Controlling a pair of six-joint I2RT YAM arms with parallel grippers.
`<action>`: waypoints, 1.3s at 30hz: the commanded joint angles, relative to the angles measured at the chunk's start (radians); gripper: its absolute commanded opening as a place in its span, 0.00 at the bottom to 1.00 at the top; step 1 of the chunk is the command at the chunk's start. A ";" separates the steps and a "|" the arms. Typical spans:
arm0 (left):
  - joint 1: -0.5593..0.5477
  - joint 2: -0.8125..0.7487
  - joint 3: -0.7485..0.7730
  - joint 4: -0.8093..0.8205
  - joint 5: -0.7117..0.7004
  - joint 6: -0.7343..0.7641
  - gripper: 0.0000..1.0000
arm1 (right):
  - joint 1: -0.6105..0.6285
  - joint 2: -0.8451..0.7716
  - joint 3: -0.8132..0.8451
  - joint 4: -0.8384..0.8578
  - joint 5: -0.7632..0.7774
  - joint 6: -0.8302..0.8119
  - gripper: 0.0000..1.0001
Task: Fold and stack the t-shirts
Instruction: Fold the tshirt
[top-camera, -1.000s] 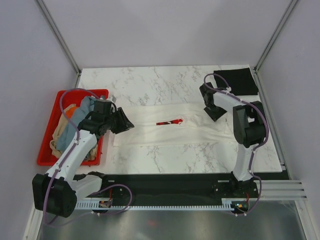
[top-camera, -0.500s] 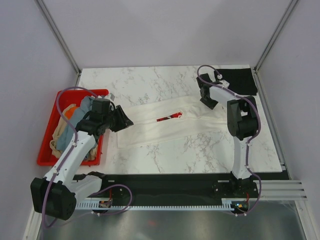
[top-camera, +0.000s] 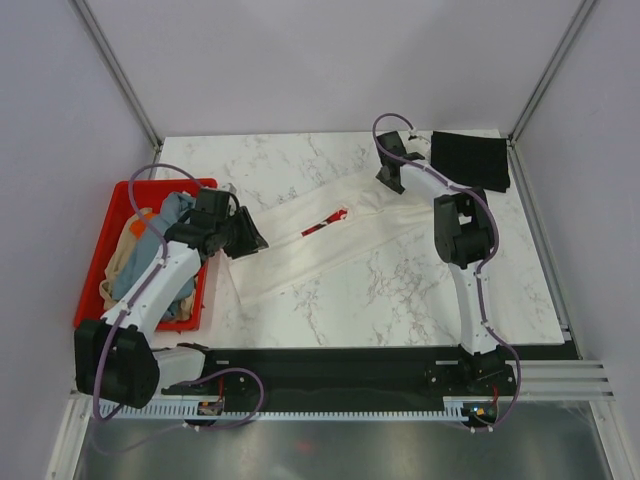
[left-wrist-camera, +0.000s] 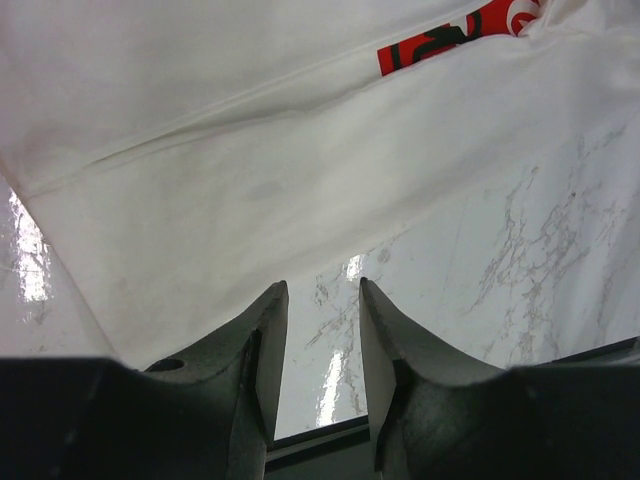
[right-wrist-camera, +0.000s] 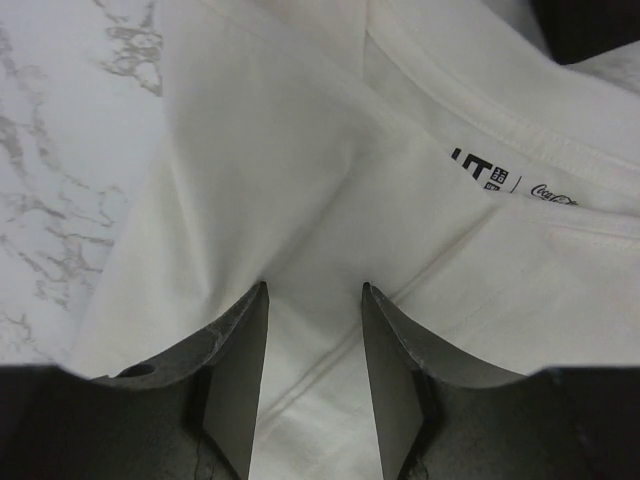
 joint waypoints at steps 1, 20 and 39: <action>-0.009 0.025 0.040 0.009 -0.035 0.050 0.43 | 0.060 0.099 0.016 0.083 -0.203 -0.012 0.50; -0.129 0.384 -0.032 0.198 0.084 0.048 0.42 | 0.006 0.042 0.158 0.184 -0.312 -0.296 0.54; -0.389 0.288 -0.193 0.213 0.041 -0.150 0.42 | -0.195 -0.431 -0.333 0.124 -0.359 -0.241 0.61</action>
